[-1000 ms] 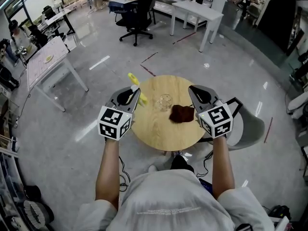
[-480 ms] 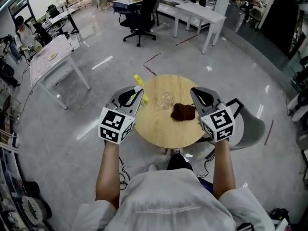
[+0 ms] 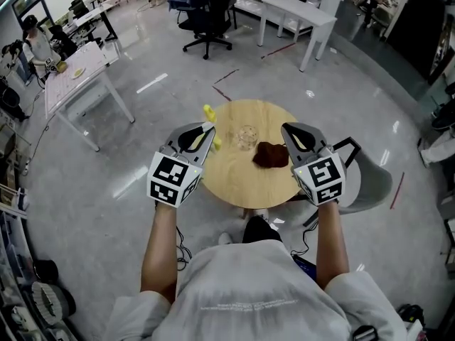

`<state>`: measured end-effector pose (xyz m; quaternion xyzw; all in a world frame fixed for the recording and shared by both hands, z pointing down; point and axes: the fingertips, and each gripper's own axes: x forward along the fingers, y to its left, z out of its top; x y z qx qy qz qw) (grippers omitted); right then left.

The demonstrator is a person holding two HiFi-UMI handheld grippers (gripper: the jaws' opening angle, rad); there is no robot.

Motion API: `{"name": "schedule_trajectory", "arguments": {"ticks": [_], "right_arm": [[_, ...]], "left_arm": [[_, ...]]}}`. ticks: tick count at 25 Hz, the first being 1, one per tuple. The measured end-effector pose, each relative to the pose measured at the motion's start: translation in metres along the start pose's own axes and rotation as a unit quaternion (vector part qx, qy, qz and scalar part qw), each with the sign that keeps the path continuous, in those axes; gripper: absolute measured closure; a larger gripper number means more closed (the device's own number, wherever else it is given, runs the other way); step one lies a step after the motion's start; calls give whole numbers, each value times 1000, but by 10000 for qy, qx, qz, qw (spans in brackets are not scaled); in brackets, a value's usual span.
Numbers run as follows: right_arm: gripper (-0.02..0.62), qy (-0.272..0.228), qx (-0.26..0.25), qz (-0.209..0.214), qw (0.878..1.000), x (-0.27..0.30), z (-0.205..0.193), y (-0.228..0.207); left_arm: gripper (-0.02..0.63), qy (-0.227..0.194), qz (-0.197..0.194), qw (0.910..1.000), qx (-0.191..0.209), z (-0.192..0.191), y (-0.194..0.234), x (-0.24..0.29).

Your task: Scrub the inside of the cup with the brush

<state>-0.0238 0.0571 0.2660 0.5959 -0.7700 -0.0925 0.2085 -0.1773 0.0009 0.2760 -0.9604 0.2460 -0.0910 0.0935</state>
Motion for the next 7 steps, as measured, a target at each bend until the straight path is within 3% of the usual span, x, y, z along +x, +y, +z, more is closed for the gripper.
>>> {"name": "schedule_trajectory", "arguments": {"ticks": [7], "right_arm": [[568, -70, -18, 21, 10000, -9, 4, -5]], "left_arm": [[555, 91, -53, 9999, -12, 0, -12, 2]]}}
